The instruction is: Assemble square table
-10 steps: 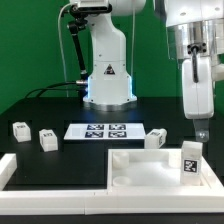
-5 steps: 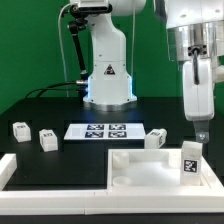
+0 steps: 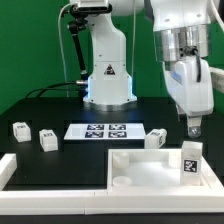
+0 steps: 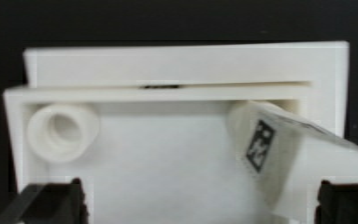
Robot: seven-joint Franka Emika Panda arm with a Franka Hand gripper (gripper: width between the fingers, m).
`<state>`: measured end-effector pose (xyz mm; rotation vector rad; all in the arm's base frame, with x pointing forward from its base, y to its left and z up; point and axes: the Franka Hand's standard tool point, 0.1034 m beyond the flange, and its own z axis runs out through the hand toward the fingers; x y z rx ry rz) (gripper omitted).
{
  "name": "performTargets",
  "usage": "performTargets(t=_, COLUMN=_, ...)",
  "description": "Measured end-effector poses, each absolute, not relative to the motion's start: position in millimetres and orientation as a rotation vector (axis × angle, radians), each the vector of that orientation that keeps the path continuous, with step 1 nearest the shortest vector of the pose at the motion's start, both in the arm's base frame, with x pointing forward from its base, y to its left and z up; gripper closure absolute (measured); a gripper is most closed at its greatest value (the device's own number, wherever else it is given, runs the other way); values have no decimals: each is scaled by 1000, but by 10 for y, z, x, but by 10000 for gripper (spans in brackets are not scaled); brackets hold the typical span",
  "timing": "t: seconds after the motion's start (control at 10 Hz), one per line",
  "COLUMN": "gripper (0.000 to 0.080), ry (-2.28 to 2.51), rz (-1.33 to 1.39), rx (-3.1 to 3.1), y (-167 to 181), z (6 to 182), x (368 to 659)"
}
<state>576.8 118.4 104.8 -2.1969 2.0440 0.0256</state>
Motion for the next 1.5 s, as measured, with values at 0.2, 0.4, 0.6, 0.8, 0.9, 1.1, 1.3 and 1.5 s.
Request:
performTargets(t=0.2, gripper=150, ry=1914, rz=-6, rx=-2312, y=1181, z=1063, x=5774)
performTargets(t=0.4, gripper=150, ry=1723, rz=-22, rx=-2459, y=1178, z=1059, x=5773)
performTargets(t=0.6, gripper=150, ry=1538, rz=-42, rx=-2580, y=1169, z=1051, x=5763)
performTargets(t=0.8, gripper=150, ry=1298, rz=-50, rx=-2728, y=1036, z=964, x=5497)
performTargets(t=0.9, gripper=150, ry=1146, rz=-64, rx=-2802, y=954, z=943, x=5348)
performTargets(t=1.1, gripper=150, ry=944, rz=-55, rx=-2895, y=874, z=852, x=5016)
performTargets(t=1.3, gripper=150, ry=715, rz=-62, rx=-2970, y=885, z=800, x=4954)
performTargets(t=1.5, gripper=150, ry=647, rz=-56, rx=-2986, y=877, z=795, x=4949)
